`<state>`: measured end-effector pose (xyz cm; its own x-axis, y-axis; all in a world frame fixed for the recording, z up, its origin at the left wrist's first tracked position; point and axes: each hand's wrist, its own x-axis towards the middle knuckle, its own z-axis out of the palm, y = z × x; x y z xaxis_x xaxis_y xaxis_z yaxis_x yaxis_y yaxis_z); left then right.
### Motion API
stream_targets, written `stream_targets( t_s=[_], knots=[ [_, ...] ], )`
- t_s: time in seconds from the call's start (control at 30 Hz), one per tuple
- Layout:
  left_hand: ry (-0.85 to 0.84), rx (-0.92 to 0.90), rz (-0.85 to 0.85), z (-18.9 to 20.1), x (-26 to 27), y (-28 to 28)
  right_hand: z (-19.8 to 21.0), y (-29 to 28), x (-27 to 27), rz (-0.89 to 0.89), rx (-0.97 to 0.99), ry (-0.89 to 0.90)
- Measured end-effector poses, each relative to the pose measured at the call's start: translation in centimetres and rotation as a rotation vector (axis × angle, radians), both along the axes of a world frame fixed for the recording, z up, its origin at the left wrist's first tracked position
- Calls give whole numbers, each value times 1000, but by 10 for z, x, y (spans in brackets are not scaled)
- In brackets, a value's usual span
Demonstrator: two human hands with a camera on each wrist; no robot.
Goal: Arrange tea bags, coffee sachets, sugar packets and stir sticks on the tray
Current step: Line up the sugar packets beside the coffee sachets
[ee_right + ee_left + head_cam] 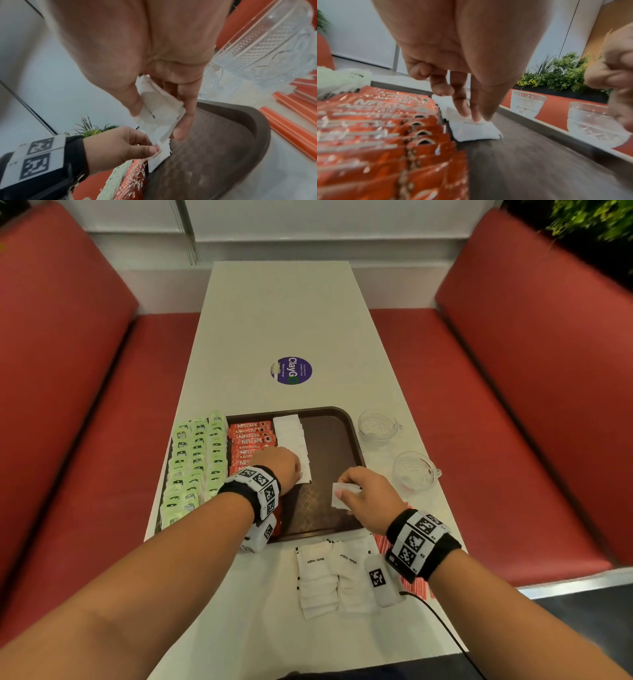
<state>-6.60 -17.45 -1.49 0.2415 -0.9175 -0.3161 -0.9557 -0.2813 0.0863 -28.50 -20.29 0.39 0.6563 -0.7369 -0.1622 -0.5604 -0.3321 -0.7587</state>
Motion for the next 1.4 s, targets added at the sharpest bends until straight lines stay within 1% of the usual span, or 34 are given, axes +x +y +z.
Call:
stream_targets(
  t_s=[0.07,0.13,0.2,0.27,0.33,0.43,0.57,0.67,0.73,0.8,0.93,1.03,1.2,1.3,1.4],
  knots=[
    [58,-75,1,9,-7,7,5,0,-4,-35,-4,-11],
    [212,-174,-21,19,-18,18,9,0,-7,-59,10,-23],
    [402,-244,-23,32,-31,30,14,0,-8,-113,60,-81],
    [510,-292,-31,38,-41,44,18,1,-6,-157,105,-115],
    [517,-332,-43,40,-48,54,23,5,-3,-164,154,-135],
    [559,-415,25,39,-51,64,30,12,2,-136,259,-188],
    [611,-497,128,39,-45,74,28,17,4,-2,243,-168],
    [569,-490,178,42,-36,79,28,23,6,37,294,-176],
    [574,-496,199,43,-29,79,30,28,8,20,324,-169],
    [567,-513,206,43,-22,78,30,31,10,0,310,-129],
    [451,-503,236,39,-1,64,26,29,11,-62,275,-84],
    [366,-378,257,24,17,45,24,28,7,-103,231,-60],
    [205,-86,96,-3,27,6,20,25,-1,-160,223,-57],
    [160,-12,99,-16,27,-9,18,22,-6,-188,183,-46],
    [60,13,115,-25,24,-14,15,26,-7,-212,155,-49]
  ],
)
